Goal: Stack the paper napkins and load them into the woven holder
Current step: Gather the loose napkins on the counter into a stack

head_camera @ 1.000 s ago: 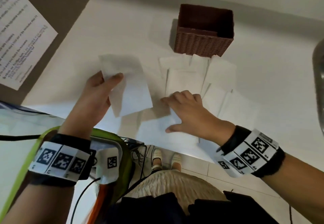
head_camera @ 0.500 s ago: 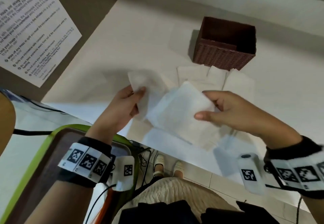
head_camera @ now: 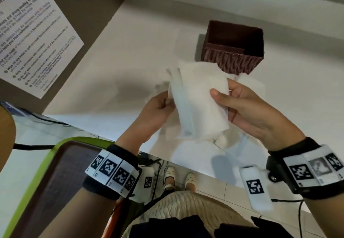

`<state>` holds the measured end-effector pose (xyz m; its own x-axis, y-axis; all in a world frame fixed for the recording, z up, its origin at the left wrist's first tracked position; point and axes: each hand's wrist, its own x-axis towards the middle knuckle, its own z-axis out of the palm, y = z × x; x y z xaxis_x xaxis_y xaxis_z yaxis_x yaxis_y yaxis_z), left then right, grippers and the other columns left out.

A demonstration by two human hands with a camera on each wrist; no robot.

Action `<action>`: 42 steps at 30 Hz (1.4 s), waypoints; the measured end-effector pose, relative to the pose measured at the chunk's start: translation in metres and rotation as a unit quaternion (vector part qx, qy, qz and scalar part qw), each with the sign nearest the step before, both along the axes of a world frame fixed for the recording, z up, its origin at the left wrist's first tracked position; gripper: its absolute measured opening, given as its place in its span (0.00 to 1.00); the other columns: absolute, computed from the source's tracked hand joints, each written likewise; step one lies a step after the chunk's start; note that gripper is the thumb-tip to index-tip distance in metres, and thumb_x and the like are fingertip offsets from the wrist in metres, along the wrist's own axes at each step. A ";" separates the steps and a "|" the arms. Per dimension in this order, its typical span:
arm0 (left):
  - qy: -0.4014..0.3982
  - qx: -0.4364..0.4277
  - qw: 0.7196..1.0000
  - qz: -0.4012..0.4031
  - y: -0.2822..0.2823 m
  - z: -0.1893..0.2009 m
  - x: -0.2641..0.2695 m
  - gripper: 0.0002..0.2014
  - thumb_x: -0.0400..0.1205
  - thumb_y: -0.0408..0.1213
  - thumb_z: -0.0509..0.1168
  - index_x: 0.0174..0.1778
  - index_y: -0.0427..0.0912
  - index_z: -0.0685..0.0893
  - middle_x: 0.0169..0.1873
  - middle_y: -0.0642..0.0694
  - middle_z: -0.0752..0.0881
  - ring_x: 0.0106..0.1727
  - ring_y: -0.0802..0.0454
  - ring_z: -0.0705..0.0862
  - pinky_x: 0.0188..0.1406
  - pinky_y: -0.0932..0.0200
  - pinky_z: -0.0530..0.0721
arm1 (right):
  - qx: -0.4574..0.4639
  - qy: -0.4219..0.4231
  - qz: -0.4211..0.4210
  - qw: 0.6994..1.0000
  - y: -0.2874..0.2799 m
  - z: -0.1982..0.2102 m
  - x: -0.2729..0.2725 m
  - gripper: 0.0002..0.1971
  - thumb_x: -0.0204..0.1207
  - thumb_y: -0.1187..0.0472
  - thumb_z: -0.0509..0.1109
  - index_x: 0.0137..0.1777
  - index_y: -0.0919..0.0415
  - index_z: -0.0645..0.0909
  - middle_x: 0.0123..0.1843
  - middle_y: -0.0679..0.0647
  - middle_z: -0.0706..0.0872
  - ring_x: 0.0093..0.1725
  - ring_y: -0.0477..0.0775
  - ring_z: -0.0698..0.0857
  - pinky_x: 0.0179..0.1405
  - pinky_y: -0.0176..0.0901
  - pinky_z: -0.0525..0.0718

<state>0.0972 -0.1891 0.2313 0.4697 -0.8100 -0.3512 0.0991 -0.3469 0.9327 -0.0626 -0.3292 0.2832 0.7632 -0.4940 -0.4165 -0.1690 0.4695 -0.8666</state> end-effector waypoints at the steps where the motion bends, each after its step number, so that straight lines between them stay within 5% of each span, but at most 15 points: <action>1: -0.028 -0.003 1.000 0.004 0.001 0.001 -0.001 0.12 0.86 0.36 0.59 0.56 0.53 0.87 0.53 0.38 0.91 0.56 0.41 0.88 0.62 0.35 0.83 | 0.000 -0.016 0.000 1.000 -0.001 0.005 -0.003 0.18 0.73 0.64 0.69 0.64 0.56 0.83 0.58 0.52 0.93 0.56 0.48 0.91 0.56 0.43 0.89; 3: -0.069 0.003 0.997 0.017 0.002 0.001 -0.001 0.12 0.87 0.40 0.59 0.59 0.46 0.86 0.52 0.39 0.92 0.56 0.42 0.89 0.64 0.42 0.83 | 0.002 -0.043 -0.010 0.999 -0.004 0.014 -0.008 0.18 0.72 0.63 0.69 0.63 0.55 0.83 0.57 0.50 0.93 0.55 0.47 0.91 0.52 0.41 0.90; 5: -0.092 0.013 0.995 0.036 0.003 0.002 0.001 0.10 0.88 0.37 0.58 0.55 0.41 0.85 0.47 0.40 0.91 0.48 0.49 0.87 0.54 0.54 0.82 | -0.006 -0.060 -0.025 0.998 -0.008 0.022 -0.013 0.20 0.72 0.64 0.68 0.64 0.55 0.83 0.57 0.49 0.93 0.54 0.46 0.92 0.49 0.39 0.90; 8: -0.070 0.027 0.995 0.062 0.005 0.008 0.003 0.11 0.88 0.38 0.59 0.41 0.49 0.83 0.33 0.56 0.87 0.39 0.55 0.84 0.40 0.62 0.79 | -0.040 -0.048 -0.046 0.997 -0.012 0.029 -0.015 0.20 0.75 0.66 0.68 0.68 0.58 0.82 0.59 0.51 0.92 0.55 0.47 0.92 0.51 0.38 0.89; 11: -0.036 0.008 0.996 0.079 0.005 0.013 0.004 0.15 0.82 0.46 0.60 0.50 0.39 0.86 0.46 0.36 0.89 0.51 0.36 0.88 0.55 0.41 0.86 | -0.079 -0.017 -0.062 0.995 -0.013 0.028 -0.014 0.18 0.80 0.68 0.67 0.68 0.58 0.82 0.59 0.50 0.92 0.56 0.47 0.91 0.54 0.38 0.89; 13: 0.010 -0.007 0.997 0.073 0.003 0.017 0.001 0.16 0.85 0.44 0.60 0.55 0.36 0.86 0.51 0.33 0.89 0.55 0.36 0.88 0.61 0.33 0.83 | -0.070 -0.013 -0.054 0.996 -0.009 0.023 -0.010 0.16 0.79 0.68 0.67 0.65 0.56 0.83 0.56 0.49 0.93 0.55 0.47 0.92 0.53 0.39 0.90; 18: 0.089 -0.008 0.995 0.046 -0.004 0.014 -0.006 0.17 0.90 0.32 0.52 0.49 0.45 0.88 0.36 0.54 0.94 0.38 0.58 0.92 0.35 0.62 0.88 | -0.062 0.031 -0.026 0.997 0.005 -0.001 0.004 0.15 0.78 0.68 0.69 0.64 0.59 0.84 0.58 0.53 0.93 0.57 0.51 0.91 0.58 0.42 0.89; 22: 0.144 -0.019 0.986 0.079 -0.006 0.013 -0.006 0.18 0.91 0.39 0.50 0.56 0.43 0.88 0.48 0.46 0.93 0.51 0.50 0.90 0.47 0.59 0.89 | -0.134 0.100 -0.021 0.986 0.011 -0.020 0.007 0.17 0.81 0.66 0.69 0.69 0.61 0.81 0.62 0.54 0.90 0.62 0.52 0.89 0.64 0.46 0.85; 25: 0.185 -0.027 0.979 0.079 -0.005 0.017 -0.007 0.28 0.88 0.57 0.44 0.68 0.46 0.83 0.58 0.49 0.92 0.59 0.56 0.90 0.49 0.64 0.90 | -0.161 0.117 -0.010 0.980 0.016 -0.023 0.008 0.16 0.80 0.64 0.70 0.68 0.59 0.82 0.61 0.51 0.91 0.61 0.50 0.89 0.64 0.46 0.85; 28: 0.195 -0.035 0.979 0.050 -0.005 0.020 -0.010 0.34 0.85 0.64 0.41 0.74 0.49 0.79 0.63 0.50 0.89 0.63 0.59 0.87 0.54 0.64 0.87 | -0.193 0.133 -0.010 0.972 0.022 -0.024 0.011 0.17 0.80 0.61 0.71 0.68 0.57 0.82 0.61 0.50 0.90 0.61 0.50 0.88 0.67 0.53 0.83; 30: 0.186 -0.040 0.981 0.046 -0.007 0.020 -0.014 0.31 0.85 0.62 0.45 0.73 0.47 0.79 0.63 0.49 0.90 0.64 0.55 0.88 0.60 0.58 0.86 | -0.221 0.143 -0.010 0.965 0.028 -0.023 0.013 0.17 0.80 0.58 0.71 0.68 0.56 0.81 0.62 0.49 0.89 0.61 0.51 0.87 0.67 0.55 0.83; 37: 0.170 -0.038 0.984 0.032 -0.008 0.014 -0.022 0.14 0.88 0.50 0.54 0.59 0.52 0.84 0.49 0.55 0.94 0.53 0.57 0.92 0.50 0.59 0.90 | -0.282 0.160 0.012 0.946 0.040 -0.018 0.012 0.21 0.82 0.55 0.67 0.74 0.56 0.72 0.66 0.48 0.84 0.64 0.48 0.82 0.64 0.41 0.80; 40: 0.164 -0.045 0.984 0.047 -0.007 0.013 -0.021 0.14 0.89 0.48 0.54 0.60 0.52 0.83 0.51 0.55 0.94 0.55 0.57 0.91 0.51 0.60 0.90 | -0.295 0.182 -0.019 0.938 0.035 -0.021 0.009 0.28 0.77 0.51 0.73 0.75 0.55 0.69 0.57 0.46 0.79 0.57 0.46 0.80 0.51 0.28 0.77; 42: 0.173 -0.049 0.982 0.055 -0.007 0.014 -0.022 0.15 0.90 0.47 0.53 0.64 0.50 0.83 0.56 0.51 0.93 0.59 0.53 0.90 0.56 0.57 0.89 | -0.291 0.214 -0.030 0.932 0.032 -0.022 0.007 0.30 0.74 0.46 0.74 0.72 0.55 0.71 0.60 0.50 0.76 0.58 0.48 0.79 0.51 0.31 0.76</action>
